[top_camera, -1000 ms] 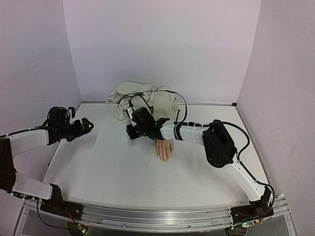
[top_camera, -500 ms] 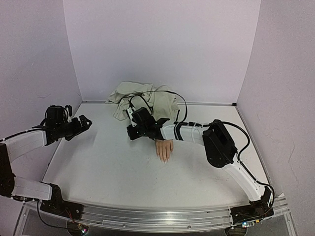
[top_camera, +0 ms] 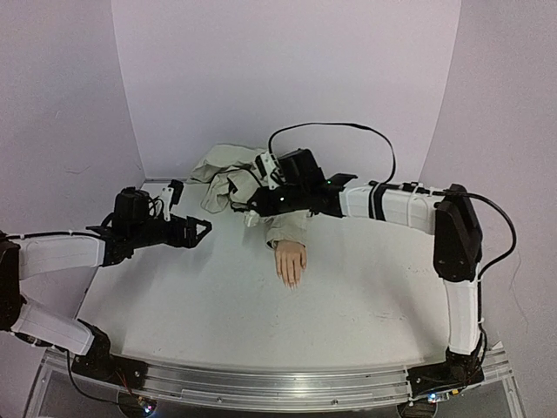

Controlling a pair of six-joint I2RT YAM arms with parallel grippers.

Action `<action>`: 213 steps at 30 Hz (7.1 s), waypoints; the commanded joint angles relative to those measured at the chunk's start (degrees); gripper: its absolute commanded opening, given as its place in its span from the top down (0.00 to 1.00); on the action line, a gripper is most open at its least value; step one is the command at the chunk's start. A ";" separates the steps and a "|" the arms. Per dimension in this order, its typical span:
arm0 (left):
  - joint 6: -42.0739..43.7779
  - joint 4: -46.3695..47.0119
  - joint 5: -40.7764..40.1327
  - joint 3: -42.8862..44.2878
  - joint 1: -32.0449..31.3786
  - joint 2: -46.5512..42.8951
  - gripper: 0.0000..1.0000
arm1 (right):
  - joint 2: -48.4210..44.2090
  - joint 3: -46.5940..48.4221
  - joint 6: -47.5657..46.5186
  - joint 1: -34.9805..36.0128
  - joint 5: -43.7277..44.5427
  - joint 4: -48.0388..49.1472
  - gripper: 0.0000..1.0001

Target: Paint the nails

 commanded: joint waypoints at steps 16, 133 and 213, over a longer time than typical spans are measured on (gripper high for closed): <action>32.09 22.90 -5.75 2.46 -16.65 11.46 0.24 | -6.51 -3.10 9.82 0.32 -14.30 5.08 1.00; -3.67 10.53 50.33 14.28 -14.18 -1.11 1.00 | -14.09 -8.56 -15.04 2.00 -60.24 9.17 1.00; 9.79 6.37 8.70 8.59 -15.45 -5.24 1.00 | -19.12 -14.29 -12.74 4.05 -30.28 10.65 0.34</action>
